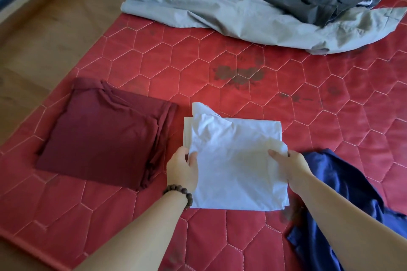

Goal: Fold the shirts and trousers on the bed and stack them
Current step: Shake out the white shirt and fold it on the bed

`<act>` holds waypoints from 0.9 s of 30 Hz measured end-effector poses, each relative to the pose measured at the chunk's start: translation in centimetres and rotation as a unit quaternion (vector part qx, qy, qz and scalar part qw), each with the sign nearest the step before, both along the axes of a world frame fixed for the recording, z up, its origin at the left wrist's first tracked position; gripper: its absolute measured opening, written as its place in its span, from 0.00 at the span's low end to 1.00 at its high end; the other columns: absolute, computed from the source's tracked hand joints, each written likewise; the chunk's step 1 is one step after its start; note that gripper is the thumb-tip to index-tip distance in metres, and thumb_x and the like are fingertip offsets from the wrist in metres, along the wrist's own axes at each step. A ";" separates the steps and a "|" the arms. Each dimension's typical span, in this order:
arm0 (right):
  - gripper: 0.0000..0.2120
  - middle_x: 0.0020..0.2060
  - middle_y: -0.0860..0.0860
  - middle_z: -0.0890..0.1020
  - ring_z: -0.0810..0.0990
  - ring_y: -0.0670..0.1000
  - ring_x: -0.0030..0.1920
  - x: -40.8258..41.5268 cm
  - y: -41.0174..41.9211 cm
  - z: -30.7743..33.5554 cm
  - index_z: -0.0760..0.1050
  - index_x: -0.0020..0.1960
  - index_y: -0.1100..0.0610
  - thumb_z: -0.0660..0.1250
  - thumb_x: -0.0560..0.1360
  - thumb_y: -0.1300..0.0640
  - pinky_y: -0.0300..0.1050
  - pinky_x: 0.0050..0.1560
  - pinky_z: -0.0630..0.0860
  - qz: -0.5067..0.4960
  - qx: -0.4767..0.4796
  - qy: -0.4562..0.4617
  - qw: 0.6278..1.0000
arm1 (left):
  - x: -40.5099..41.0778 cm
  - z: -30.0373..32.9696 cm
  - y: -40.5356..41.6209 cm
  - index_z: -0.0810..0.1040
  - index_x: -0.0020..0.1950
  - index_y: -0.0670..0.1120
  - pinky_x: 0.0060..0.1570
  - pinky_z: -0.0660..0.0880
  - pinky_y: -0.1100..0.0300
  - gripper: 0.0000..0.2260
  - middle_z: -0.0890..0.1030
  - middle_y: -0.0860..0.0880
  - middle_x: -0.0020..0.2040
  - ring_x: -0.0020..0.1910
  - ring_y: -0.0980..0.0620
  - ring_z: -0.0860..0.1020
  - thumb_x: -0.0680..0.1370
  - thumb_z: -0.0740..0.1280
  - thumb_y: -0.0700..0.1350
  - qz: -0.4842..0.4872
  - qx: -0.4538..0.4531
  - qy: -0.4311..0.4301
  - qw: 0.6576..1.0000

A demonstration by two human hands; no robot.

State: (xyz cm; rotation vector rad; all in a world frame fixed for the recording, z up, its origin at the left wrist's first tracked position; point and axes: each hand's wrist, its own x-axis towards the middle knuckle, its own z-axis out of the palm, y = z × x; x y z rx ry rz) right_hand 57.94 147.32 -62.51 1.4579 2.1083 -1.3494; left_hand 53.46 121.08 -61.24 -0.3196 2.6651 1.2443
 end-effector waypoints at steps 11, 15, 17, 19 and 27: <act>0.09 0.41 0.58 0.79 0.78 0.60 0.44 0.1 -1.1 0.4 0.77 0.50 0.63 0.63 0.78 0.57 0.52 0.47 0.74 0.106 0.073 0.016 0.992 | 3.4 -0.3 -1.0 0.61 0.32 0.44 0.29 0.57 0.58 0.17 0.65 0.51 0.29 0.29 0.51 0.64 0.79 0.63 0.42 -0.005 0.020 -0.082 0.996; 0.11 0.34 0.55 0.75 0.72 0.55 0.36 0.5 -1.4 0.4 0.75 0.44 0.64 0.64 0.77 0.55 0.49 0.40 0.71 0.095 0.039 0.031 0.994 | 5.1 0.0 -1.1 0.64 0.35 0.40 0.30 0.63 0.65 0.14 0.66 0.49 0.31 0.28 0.56 0.64 0.79 0.61 0.41 0.061 0.088 -0.105 0.989; 0.13 0.31 0.54 0.73 0.71 0.55 0.34 0.7 -1.5 0.3 0.74 0.38 0.62 0.65 0.77 0.54 0.48 0.38 0.69 0.103 0.041 0.028 0.993 | 5.5 -0.2 -1.3 0.70 0.41 0.34 0.35 0.67 0.59 0.10 0.70 0.46 0.35 0.33 0.52 0.68 0.78 0.61 0.40 0.078 0.119 -0.134 0.981; 0.15 0.28 0.52 0.72 0.70 0.54 0.32 0.9 -1.3 0.2 0.71 0.34 0.59 0.66 0.76 0.52 0.47 0.36 0.68 0.113 0.053 0.026 0.992 | 5.7 -0.1 -1.6 0.73 0.42 0.34 0.31 0.66 0.64 0.08 0.71 0.47 0.33 0.32 0.53 0.68 0.76 0.61 0.39 0.068 0.140 -0.138 0.978; 0.15 0.30 0.52 0.73 0.70 0.52 0.31 2.3 -1.2 0.0 0.65 0.35 0.58 0.61 0.79 0.54 0.45 0.29 0.61 0.180 0.175 0.007 0.968 | 5.2 -0.4 -2.6 0.70 0.45 0.33 0.34 0.64 0.59 0.14 0.69 0.44 0.36 0.34 0.50 0.67 0.78 0.66 0.44 -0.020 0.076 -0.134 0.988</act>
